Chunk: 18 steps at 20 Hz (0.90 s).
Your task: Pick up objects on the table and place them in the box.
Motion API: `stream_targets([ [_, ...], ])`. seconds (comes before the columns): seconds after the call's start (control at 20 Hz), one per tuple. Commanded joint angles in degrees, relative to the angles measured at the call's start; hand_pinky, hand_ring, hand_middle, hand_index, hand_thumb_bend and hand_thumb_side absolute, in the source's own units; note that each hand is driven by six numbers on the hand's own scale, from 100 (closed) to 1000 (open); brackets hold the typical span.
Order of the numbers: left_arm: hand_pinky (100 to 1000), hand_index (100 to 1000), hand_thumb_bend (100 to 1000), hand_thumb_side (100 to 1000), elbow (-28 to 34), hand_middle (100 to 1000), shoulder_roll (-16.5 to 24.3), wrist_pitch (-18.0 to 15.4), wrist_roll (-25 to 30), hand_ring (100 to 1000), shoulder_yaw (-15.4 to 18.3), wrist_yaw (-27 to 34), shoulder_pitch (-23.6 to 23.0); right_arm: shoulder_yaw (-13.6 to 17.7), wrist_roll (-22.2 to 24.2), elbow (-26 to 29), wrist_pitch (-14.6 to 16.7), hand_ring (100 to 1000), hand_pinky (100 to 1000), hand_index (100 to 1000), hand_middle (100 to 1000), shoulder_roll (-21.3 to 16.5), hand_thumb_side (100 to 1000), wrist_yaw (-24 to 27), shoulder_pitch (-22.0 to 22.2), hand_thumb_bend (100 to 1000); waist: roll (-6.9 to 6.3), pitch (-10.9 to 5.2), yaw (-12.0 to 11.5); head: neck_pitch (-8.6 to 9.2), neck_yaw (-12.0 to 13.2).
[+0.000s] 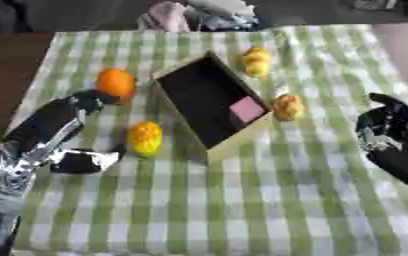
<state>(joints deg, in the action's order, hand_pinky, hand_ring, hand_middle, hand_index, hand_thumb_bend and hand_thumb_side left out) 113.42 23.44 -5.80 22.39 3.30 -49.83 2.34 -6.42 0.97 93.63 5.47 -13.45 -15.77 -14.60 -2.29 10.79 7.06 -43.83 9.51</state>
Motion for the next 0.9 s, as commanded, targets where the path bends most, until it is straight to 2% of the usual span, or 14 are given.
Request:
stream_targets([
  [0.05, 802, 917, 374, 411, 1.17, 802, 2.62, 0.03, 1.00, 780, -0.60, 0.67, 1.00, 0.13, 0.02, 0.71, -0.02, 602, 554, 880, 589, -1.05, 420, 0.08, -0.55, 100, 0.20, -1.07, 0.14, -0.28, 0.22],
  [0.35, 796, 914, 373, 439, 1.17, 796, 5.83, 1.20, 3.87, 776, -3.07, 4.48, 1.69, 0.05, 0.08, 0.69, 0.00, 602, 554, 880, 589, -1.08, 420, 0.08, -0.58, 100, 0.10, -1.10, 0.41, -0.28, 0.43],
  [0.7, 787, 908, 396, 434, 0.86, 782, 12.33, 4.89, 5.38, 765, -6.61, 8.10, 2.66, -0.11, 0.22, 0.65, 0.04, 602, 554, 880, 589, -1.15, 420, 0.10, -0.57, 100, -0.16, -1.14, 0.82, -0.28, 0.54],
  [0.9, 780, 907, 400, 450, -1.02, 776, 14.56, 6.35, 5.38, 758, -8.31, 9.71, 3.82, -0.18, 0.29, 0.63, 0.06, 602, 554, 880, 588, -1.16, 419, 0.14, -0.59, 100, -0.23, -1.15, 0.98, -0.28, 0.58],
])
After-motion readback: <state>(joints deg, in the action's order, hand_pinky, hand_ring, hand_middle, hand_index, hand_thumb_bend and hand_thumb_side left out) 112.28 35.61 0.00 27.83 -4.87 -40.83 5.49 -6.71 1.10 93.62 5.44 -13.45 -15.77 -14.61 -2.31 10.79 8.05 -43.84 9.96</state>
